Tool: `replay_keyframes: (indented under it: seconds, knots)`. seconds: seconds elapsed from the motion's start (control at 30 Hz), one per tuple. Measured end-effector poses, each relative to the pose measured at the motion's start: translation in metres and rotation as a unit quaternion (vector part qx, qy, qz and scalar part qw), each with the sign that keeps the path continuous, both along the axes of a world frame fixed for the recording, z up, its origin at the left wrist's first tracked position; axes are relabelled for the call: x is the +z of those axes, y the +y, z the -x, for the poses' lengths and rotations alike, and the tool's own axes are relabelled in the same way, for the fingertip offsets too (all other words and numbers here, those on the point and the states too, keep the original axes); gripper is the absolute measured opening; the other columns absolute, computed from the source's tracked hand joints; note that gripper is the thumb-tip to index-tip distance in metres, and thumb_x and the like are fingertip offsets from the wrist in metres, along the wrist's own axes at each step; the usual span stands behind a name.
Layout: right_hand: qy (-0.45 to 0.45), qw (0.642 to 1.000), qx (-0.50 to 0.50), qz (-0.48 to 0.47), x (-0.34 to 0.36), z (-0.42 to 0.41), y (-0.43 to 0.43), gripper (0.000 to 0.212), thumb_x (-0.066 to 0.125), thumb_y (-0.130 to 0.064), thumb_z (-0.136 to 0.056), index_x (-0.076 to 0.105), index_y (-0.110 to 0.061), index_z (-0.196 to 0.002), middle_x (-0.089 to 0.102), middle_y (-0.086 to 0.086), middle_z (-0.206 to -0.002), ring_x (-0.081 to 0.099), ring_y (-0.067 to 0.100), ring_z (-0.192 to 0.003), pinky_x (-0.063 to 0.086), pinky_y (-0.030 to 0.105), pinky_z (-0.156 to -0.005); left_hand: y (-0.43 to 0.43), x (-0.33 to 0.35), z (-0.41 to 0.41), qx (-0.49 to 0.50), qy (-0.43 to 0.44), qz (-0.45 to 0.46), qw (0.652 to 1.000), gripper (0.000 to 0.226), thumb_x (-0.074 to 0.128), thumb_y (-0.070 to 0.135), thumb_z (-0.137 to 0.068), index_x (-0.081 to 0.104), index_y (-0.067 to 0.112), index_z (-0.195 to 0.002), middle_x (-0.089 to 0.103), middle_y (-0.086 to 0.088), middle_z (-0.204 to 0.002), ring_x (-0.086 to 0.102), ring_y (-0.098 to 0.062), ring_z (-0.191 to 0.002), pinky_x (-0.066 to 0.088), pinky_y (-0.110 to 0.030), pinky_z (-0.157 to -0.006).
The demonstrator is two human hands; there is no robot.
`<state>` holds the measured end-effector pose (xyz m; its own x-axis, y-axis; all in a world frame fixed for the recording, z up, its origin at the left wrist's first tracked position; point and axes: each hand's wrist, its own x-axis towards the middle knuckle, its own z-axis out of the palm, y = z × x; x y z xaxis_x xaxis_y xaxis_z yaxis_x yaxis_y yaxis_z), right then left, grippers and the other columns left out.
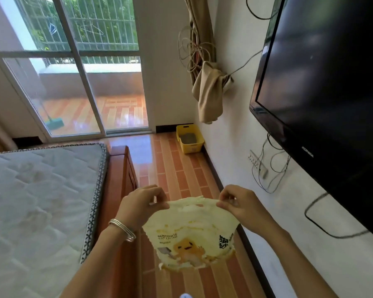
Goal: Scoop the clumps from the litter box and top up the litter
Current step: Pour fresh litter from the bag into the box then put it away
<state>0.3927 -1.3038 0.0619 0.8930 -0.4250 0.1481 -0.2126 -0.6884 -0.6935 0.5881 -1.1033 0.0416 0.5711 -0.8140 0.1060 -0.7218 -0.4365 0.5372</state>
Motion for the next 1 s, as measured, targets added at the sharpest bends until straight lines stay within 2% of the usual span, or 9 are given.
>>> replay_keyframes:
  seconds: [0.07, 0.17, 0.3, 0.43, 0.6, 0.8, 0.9, 0.93, 1.0]
  knots:
    - [-0.002, 1.0, -0.005, -0.001, 0.001, -0.032, -0.025, 0.014, 0.07, -0.022, -0.08, 0.058, -0.018, -0.076, 0.058, -0.009, -0.075, 0.057, 0.012, -0.077, 0.051, 0.04, -0.077, -0.025, 0.004, -0.031, -0.003, 0.0, -0.004, 1.0, 0.027, 0.07, 0.045, -0.074, 0.046, 0.047, -0.062, 0.057, 0.026, -0.083, 0.053, -0.003, -0.068, 0.044, -0.028, -0.057]
    - [-0.003, 1.0, -0.011, -0.001, 0.004, -0.077, -0.059, 0.014, 0.071, -0.023, -0.08, 0.058, -0.019, -0.077, 0.059, -0.008, -0.076, 0.057, 0.012, -0.077, 0.051, 0.04, -0.076, -0.059, 0.01, -0.074, 0.001, 0.005, -0.008, 1.0, 0.026, 0.072, 0.039, -0.075, 0.049, 0.044, -0.065, 0.056, 0.018, -0.07, 0.051, -0.003, -0.068, 0.044, -0.03, -0.06]
    - [-0.007, 1.0, -0.012, 0.018, 0.005, -0.133, -0.095, 0.015, 0.071, -0.023, -0.079, 0.058, -0.016, -0.077, 0.059, -0.006, -0.076, 0.056, 0.012, -0.075, 0.05, 0.037, -0.072, -0.095, 0.008, -0.127, -0.011, 0.004, -0.005, 1.0, 0.015, 0.07, 0.034, -0.079, 0.057, 0.033, -0.072, 0.055, 0.019, -0.072, 0.05, -0.002, -0.067, 0.04, -0.024, -0.057]
    - [-0.001, 0.999, -0.022, 0.025, -0.001, -0.181, -0.116, 0.015, 0.072, -0.023, -0.079, 0.059, -0.015, -0.077, 0.059, -0.007, -0.076, 0.055, 0.011, -0.075, 0.049, 0.033, -0.071, -0.121, 0.0, -0.177, -0.02, 0.013, -0.019, 1.0, 0.016, 0.069, 0.033, -0.08, 0.055, 0.033, -0.072, 0.056, 0.017, -0.073, 0.05, -0.001, -0.067, 0.036, -0.022, -0.057]
    - [0.01, 0.999, -0.043, 0.024, -0.013, -0.251, -0.14, 0.014, 0.071, -0.025, -0.079, 0.058, -0.019, -0.077, 0.058, -0.007, -0.076, 0.056, 0.011, -0.076, 0.05, 0.035, -0.071, -0.153, -0.011, -0.255, -0.042, 0.021, -0.034, 0.998, 0.018, 0.068, 0.034, -0.08, 0.054, 0.036, -0.07, 0.055, 0.018, -0.072, 0.05, -0.001, -0.068, 0.035, -0.021, -0.056]
    - [0.02, 0.996, -0.086, 0.008, -0.01, -0.345, -0.153, 0.014, 0.071, -0.021, -0.079, 0.058, -0.019, -0.076, 0.057, -0.009, -0.076, 0.056, 0.01, -0.076, 0.05, 0.033, -0.072, -0.185, -0.007, -0.364, -0.076, 0.024, -0.039, 0.996, 0.021, 0.069, 0.033, -0.08, 0.051, 0.038, -0.069, 0.057, 0.015, -0.075, 0.052, -0.005, -0.072, 0.042, -0.027, -0.062]
    - [0.014, 0.994, -0.107, 0.006, -0.005, -0.389, -0.157, 0.014, 0.072, -0.018, -0.079, 0.059, -0.015, -0.075, 0.057, -0.011, -0.073, 0.056, 0.002, -0.075, 0.048, 0.021, -0.069, -0.198, -0.003, -0.414, -0.091, 0.024, -0.027, 0.995, 0.011, 0.068, 0.033, -0.08, 0.059, 0.029, -0.074, 0.055, 0.017, -0.075, 0.049, -0.002, -0.071, 0.04, -0.022, -0.058]
    - [0.01, 0.994, -0.111, 0.006, -0.004, -0.403, -0.159, 0.014, 0.072, -0.017, -0.079, 0.059, -0.015, -0.075, 0.057, -0.012, -0.072, 0.056, -0.002, -0.075, 0.045, 0.014, -0.067, -0.203, -0.003, -0.43, -0.095, 0.022, -0.017, 0.995, 0.011, 0.068, 0.032, -0.08, 0.061, 0.025, -0.076, 0.055, 0.017, -0.075, 0.05, -0.002, -0.07, 0.041, -0.024, -0.059]
    - [0.01, 0.993, -0.118, 0.002, -0.005, -0.426, -0.162, 0.014, 0.072, -0.016, -0.079, 0.059, -0.015, -0.075, 0.056, -0.014, -0.072, 0.055, -0.005, -0.075, 0.042, 0.009, -0.066, -0.213, -0.003, -0.459, -0.102, 0.018, -0.004, 0.995, 0.012, 0.07, 0.032, -0.079, 0.064, 0.022, -0.076, 0.058, 0.014, -0.076, 0.051, -0.005, -0.071, 0.045, -0.028, -0.061]
